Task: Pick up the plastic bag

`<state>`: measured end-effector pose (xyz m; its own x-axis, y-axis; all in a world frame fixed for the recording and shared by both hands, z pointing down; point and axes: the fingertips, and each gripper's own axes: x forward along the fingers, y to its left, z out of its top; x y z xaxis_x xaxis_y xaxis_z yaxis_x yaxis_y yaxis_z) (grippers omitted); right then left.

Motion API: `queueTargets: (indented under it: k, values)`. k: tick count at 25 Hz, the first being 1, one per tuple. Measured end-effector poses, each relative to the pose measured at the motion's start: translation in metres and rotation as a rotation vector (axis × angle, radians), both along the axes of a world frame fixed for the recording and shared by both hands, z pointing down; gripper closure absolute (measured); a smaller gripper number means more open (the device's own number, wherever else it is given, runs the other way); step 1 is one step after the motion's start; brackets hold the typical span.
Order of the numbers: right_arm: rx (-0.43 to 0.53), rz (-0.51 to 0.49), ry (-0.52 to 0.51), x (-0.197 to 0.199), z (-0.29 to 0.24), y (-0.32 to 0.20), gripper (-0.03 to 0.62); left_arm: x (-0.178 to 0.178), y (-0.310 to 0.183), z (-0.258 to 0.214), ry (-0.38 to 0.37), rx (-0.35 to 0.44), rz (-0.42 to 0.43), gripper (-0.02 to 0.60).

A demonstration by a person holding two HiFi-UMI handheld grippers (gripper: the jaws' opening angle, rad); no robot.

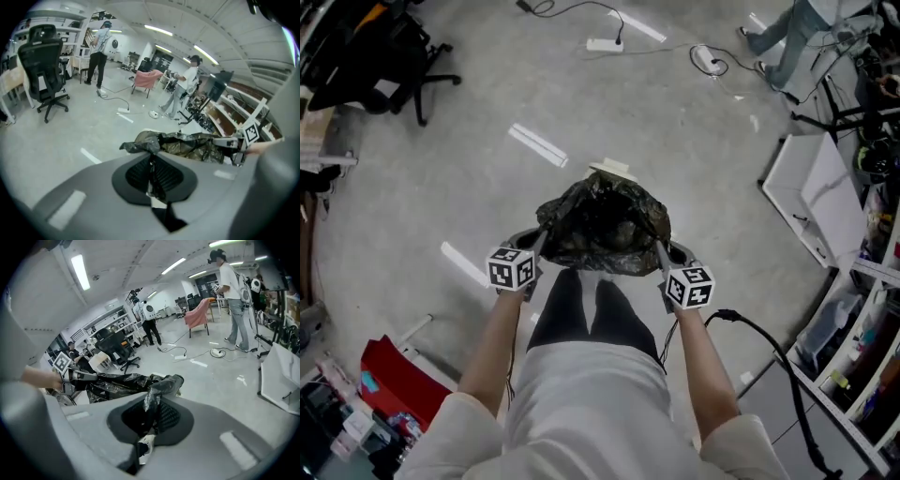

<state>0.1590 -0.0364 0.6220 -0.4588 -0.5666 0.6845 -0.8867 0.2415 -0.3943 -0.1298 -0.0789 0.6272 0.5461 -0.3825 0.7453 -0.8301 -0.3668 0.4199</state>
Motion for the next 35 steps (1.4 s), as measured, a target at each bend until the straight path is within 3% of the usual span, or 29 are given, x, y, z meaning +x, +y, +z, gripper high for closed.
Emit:
queueTargets:
  k: [15,24,35]
  values:
    - [0.223,-0.116,-0.047,-0.010,-0.148,0.051,0.591,0.002,0.067,-0.150,0.064,0.196,-0.004,0.575]
    - [0.338,-0.056,-0.079,-0.028,-0.217,0.077,0.591,-0.024,0.087,-0.216,0.130,0.299,0.024,0.575]
    - [0.431,0.053,-0.074,-0.067,-0.264,0.139,0.591,-0.070,0.133,-0.259,0.169,0.387,0.064,0.575]
